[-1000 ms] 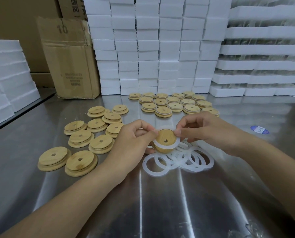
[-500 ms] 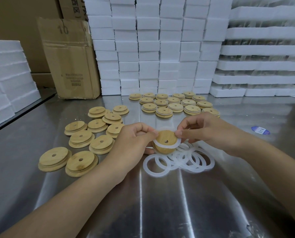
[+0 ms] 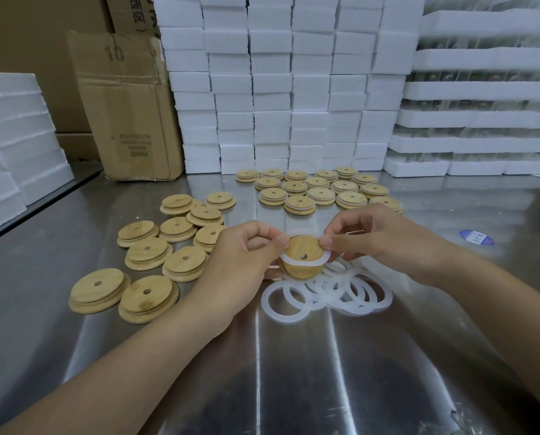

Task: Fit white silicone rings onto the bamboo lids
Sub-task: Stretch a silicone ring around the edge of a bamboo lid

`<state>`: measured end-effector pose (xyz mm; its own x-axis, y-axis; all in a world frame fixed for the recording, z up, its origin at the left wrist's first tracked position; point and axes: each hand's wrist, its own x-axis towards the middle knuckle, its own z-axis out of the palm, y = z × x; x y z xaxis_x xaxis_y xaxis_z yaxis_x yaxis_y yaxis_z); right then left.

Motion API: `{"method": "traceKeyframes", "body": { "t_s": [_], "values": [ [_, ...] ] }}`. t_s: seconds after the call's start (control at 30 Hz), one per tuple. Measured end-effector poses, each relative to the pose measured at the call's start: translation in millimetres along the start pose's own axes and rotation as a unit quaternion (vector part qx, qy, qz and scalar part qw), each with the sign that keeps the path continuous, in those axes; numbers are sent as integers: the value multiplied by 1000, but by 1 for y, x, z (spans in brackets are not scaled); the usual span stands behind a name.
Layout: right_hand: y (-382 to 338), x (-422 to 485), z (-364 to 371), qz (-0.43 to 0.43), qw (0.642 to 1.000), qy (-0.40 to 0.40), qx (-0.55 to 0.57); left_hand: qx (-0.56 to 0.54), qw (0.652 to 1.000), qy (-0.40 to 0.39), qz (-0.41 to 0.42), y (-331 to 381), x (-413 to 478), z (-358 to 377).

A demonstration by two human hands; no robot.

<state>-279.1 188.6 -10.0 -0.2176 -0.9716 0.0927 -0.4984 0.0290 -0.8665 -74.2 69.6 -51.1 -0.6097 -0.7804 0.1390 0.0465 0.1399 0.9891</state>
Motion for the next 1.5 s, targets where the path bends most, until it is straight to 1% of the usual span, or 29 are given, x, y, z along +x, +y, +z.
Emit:
{"method": "traceKeyframes", "body": {
  "t_s": [0.13,0.4,0.53,0.63,0.77,0.87,1.0,1.13,1.23,1.33,1.5],
  "values": [
    [1,1,-1,-8,1000,-1,2,-2,1000,-3,7,0,0,0],
    [7,2,-7,-27,999,-18,6,-22,998,-37,-33,6,-1,-9],
    [7,1,-10,-31,999,-34,-11,-7,998,-55,-37,8,-1,-15],
    [6,0,-10,-36,998,-37,-25,26,997,-72,-33,9,-1,-21],
    [7,0,-10,-43,998,-30,-23,102,991,-91,-11,9,-1,-25],
    [6,0,-8,-37,998,-37,-23,163,983,-84,14,12,0,-28],
    [5,-1,-6,-35,999,-37,-19,216,972,-84,35,15,-3,-31],
    [7,0,-3,-32,999,-27,-6,243,966,-70,59,14,-3,-31],
    [7,1,-1,-28,999,-25,-5,260,960,-80,70,10,-4,-27],
    [9,1,-1,-23,1000,-22,2,244,964,-80,71,7,-5,-26],
    [10,2,-2,-24,999,-27,-6,160,983,-88,-9,11,-3,-29]
  ]
}}
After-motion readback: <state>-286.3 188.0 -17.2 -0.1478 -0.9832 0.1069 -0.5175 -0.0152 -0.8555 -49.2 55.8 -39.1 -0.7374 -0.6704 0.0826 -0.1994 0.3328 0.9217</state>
